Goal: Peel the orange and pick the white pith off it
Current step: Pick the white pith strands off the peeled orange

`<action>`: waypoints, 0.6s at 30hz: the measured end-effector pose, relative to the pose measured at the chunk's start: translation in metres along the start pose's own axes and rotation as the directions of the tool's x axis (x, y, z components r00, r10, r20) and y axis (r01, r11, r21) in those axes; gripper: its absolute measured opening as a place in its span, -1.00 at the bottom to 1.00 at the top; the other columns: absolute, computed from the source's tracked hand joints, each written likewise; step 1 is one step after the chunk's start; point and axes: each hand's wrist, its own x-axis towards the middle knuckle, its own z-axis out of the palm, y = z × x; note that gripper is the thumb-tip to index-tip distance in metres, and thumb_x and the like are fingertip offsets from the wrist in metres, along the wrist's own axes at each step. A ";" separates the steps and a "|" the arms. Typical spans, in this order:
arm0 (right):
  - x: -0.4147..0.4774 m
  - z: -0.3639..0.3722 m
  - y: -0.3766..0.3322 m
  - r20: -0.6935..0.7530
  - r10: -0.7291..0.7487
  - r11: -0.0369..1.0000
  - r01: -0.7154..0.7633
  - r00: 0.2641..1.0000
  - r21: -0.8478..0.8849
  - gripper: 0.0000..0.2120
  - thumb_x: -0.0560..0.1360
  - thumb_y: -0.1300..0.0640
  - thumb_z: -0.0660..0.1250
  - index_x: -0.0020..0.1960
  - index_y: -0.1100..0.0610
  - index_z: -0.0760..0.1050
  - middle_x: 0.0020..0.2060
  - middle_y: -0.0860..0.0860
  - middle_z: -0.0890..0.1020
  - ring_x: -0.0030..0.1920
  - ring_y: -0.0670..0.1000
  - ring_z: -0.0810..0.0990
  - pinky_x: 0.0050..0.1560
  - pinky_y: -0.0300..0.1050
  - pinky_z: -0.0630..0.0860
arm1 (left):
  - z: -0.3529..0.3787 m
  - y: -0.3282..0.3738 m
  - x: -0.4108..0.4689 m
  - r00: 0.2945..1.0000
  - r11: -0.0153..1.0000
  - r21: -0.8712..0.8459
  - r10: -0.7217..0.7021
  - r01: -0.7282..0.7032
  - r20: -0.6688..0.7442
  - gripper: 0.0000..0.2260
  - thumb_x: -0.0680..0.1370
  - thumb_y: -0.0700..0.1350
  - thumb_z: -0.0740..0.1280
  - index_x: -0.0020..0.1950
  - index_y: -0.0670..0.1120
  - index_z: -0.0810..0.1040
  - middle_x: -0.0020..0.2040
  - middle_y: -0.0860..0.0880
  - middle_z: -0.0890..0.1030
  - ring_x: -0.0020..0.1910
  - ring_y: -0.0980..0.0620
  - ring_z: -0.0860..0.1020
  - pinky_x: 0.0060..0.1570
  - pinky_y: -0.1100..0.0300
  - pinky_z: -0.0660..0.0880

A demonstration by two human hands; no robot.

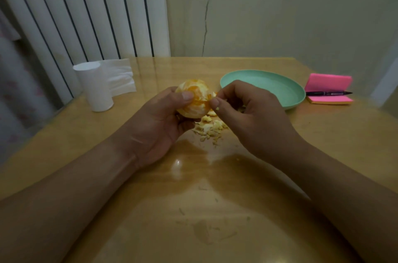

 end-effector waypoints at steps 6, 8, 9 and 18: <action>-0.001 -0.001 -0.001 0.022 0.045 0.998 -0.044 0.999 -0.051 -0.92 0.57 -0.02 0.43 -0.05 -0.03 0.63 -0.27 -0.14 0.64 -0.19 -0.13 0.59 -0.23 -0.33 0.48 | 0.005 -0.003 -0.001 0.996 0.989 0.118 0.089 -0.086 -0.022 -0.62 0.50 -0.08 0.43 0.29 -0.15 0.55 0.03 -0.04 0.73 -0.02 0.04 0.68 -0.10 0.23 0.62; -0.001 0.000 -0.001 0.013 0.050 0.996 -0.049 0.999 -0.075 -0.94 0.55 0.00 0.43 -0.08 -0.03 0.63 -0.29 -0.13 0.63 -0.22 -0.12 0.59 -0.24 -0.27 0.50 | 0.006 -0.004 -0.001 0.992 0.982 0.149 0.121 -0.116 -0.024 -0.66 0.50 -0.11 0.45 0.25 -0.13 0.55 0.01 -0.04 0.74 -0.02 0.03 0.69 -0.11 0.21 0.62; 0.000 0.000 -0.001 0.006 0.050 0.995 -0.049 0.999 -0.086 -0.94 0.55 0.02 0.45 -0.10 -0.03 0.63 -0.31 -0.13 0.63 -0.25 -0.12 0.58 -0.26 -0.27 0.49 | 0.007 -0.005 -0.001 0.991 0.980 0.158 0.129 -0.124 -0.022 -0.66 0.50 -0.11 0.46 0.25 -0.13 0.55 0.02 -0.05 0.74 -0.01 0.02 0.70 -0.10 0.20 0.62; -0.001 0.002 0.002 -0.058 0.011 0.999 -0.013 0.998 -0.044 -0.88 0.51 0.12 0.50 -0.17 0.04 0.59 -0.36 -0.07 0.57 -0.35 -0.11 0.47 -0.33 -0.22 0.42 | 0.010 -0.006 -0.001 0.991 0.979 0.155 0.132 -0.130 -0.003 -0.69 0.51 -0.11 0.44 0.22 -0.12 0.56 0.02 -0.06 0.72 -0.02 0.01 0.68 -0.07 0.18 0.63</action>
